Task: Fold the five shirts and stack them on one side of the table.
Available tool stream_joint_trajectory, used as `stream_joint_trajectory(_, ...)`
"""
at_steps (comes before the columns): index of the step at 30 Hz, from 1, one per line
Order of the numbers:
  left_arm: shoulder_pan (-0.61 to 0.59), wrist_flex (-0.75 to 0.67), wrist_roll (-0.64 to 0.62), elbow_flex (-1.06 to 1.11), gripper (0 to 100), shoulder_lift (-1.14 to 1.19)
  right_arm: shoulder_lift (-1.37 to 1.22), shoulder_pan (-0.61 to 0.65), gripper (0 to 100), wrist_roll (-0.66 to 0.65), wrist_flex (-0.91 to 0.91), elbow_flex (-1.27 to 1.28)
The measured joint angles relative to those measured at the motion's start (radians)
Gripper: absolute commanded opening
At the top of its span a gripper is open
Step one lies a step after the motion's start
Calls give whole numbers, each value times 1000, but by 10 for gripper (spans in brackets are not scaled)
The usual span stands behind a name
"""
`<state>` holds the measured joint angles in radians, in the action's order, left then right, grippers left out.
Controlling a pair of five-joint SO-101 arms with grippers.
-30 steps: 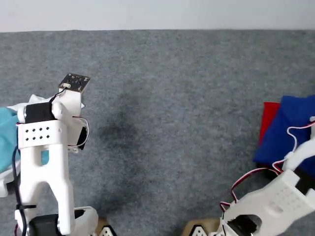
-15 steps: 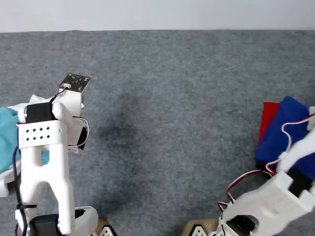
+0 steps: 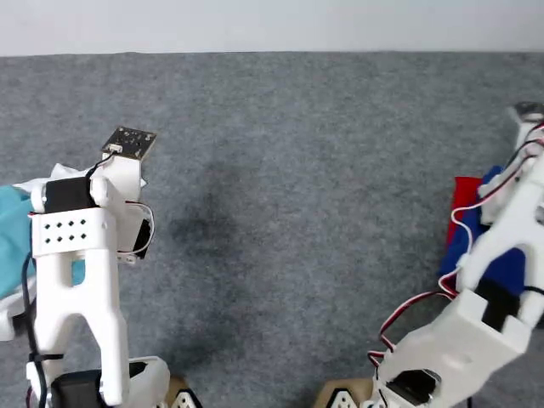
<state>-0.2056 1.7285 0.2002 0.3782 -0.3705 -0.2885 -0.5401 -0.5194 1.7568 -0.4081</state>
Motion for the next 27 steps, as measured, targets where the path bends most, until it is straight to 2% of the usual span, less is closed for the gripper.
stream_joint_trajectory(5, 0, 0, -2, -87, 6, -94, 149, 28, 9, 0, 0, 103)
stream_joint_trajectory(10, 0, 0, -9, -133, 6, -175, 365, 144, 9, 8, 0, 282)
stream_joint_trajectory(15, -23, 0, -9, -137, 8, -213, 580, 287, 9, 129, 0, 456)
stream_joint_trajectory(18, -127, 0, 37, -137, 27, -210, 661, 321, 9, 187, 0, 551)
stream_joint_trajectory(22, -328, 0, 173, -137, 180, -127, 717, 321, 9, 221, 0, 675)
stream_joint_trajectory(27, -499, -60, 298, -169, 217, 6, 736, 287, 9, 222, 0, 710)
